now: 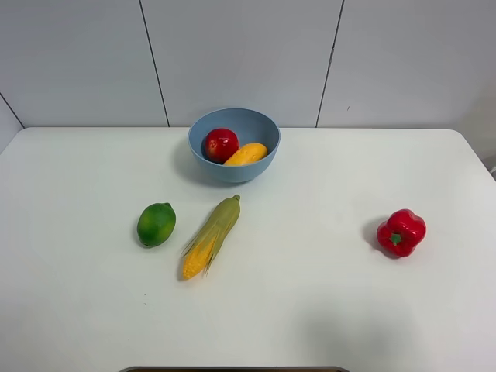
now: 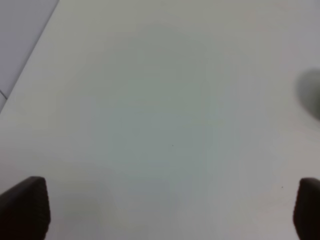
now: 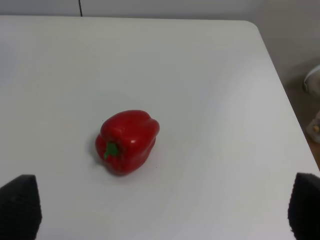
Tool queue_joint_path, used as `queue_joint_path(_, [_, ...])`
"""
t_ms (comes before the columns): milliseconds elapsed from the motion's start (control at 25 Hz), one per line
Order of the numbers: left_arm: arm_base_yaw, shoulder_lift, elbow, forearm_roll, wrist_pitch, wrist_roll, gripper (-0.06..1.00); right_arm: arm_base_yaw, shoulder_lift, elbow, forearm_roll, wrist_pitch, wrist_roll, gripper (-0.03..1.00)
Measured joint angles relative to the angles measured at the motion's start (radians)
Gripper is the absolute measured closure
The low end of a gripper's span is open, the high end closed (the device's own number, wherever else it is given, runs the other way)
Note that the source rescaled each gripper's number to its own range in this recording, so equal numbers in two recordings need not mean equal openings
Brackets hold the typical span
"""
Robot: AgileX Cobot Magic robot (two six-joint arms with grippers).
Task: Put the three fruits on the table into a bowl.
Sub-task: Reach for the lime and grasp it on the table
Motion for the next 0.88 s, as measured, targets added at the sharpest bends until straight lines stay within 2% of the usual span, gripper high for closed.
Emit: queue_joint_path(880, [0.000, 0.000, 0.000, 0.004, 0.000, 0.000, -0.06, 0.000, 0.000, 0.000, 0.000, 0.000, 0.000, -0.03])
